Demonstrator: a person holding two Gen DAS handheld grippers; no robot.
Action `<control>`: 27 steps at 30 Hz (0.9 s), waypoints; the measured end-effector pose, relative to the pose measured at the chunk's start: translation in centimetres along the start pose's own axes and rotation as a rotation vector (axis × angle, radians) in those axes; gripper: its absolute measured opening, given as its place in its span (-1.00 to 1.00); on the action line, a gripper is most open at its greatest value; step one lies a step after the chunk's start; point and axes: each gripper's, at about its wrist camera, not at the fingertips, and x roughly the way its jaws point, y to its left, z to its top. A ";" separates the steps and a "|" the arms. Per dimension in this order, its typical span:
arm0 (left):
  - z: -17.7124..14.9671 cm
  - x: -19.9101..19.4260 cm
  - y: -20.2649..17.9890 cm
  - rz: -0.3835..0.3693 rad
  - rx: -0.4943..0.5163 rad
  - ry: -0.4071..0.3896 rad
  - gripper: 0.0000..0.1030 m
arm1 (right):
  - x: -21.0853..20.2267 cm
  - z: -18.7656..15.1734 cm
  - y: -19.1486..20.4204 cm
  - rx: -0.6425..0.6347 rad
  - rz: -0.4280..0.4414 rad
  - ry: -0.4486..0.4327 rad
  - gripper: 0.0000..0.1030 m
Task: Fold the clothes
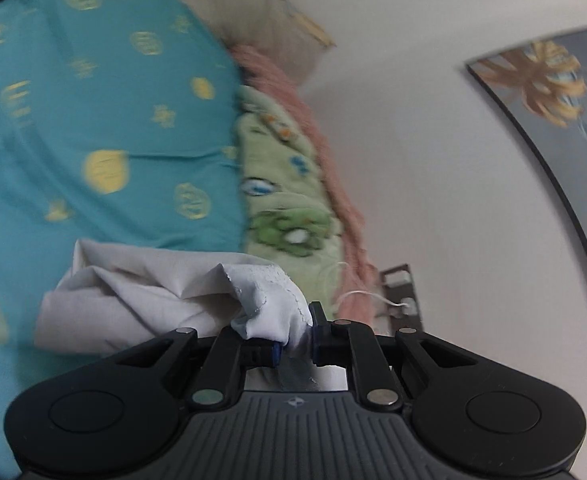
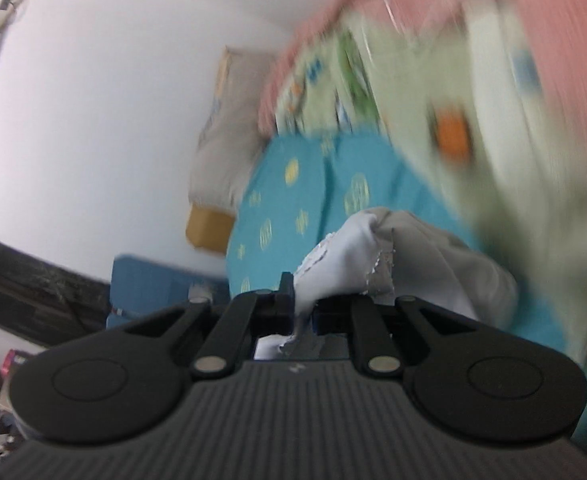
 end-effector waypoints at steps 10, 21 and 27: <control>2.2 18.6 -20.2 -0.253 0.253 -0.059 -0.73 | -6.4 16.9 5.8 -0.242 0.019 -0.433 -0.78; -10.9 30.5 -10.4 0.007 0.546 0.162 -0.65 | -2.8 12.4 -10.8 -0.175 -0.410 -0.139 -0.77; -9.5 26.6 -12.4 0.078 0.647 0.152 -0.24 | -4.7 12.1 -8.1 -0.205 -0.463 -0.154 -0.73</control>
